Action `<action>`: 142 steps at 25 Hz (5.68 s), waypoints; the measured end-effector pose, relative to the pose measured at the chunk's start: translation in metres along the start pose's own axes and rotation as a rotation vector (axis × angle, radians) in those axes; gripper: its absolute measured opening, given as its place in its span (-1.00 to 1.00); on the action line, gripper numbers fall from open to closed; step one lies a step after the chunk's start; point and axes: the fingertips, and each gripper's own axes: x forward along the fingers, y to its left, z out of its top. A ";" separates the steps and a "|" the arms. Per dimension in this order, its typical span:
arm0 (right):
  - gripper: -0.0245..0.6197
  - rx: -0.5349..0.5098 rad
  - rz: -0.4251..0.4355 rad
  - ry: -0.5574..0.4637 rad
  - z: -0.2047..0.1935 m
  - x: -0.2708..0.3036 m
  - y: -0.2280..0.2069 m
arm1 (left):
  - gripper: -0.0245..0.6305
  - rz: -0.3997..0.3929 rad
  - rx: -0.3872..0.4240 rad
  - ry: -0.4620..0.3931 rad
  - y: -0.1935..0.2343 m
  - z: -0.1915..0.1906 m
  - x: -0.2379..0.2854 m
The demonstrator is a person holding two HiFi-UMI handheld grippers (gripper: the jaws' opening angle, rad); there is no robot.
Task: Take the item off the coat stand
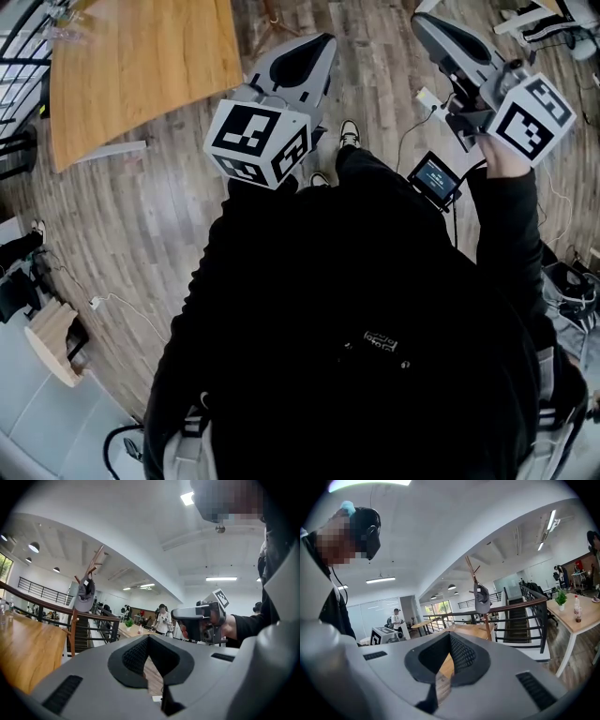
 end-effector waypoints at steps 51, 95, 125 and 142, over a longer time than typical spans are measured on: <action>-0.88 -0.044 0.122 -0.051 0.129 0.191 -0.192 | -0.91 0.025 0.115 -0.030 0.212 0.108 0.212; -0.88 -0.070 0.158 -0.075 0.210 0.344 -0.238 | -0.91 0.157 0.102 -0.087 0.390 0.172 0.206; -0.22 -0.116 0.122 -0.088 0.207 0.355 -0.246 | -0.22 0.203 0.135 -0.120 0.392 0.183 0.199; -0.15 -0.118 0.130 -0.069 0.205 0.386 -0.263 | -0.21 0.237 0.121 -0.109 0.418 0.181 0.217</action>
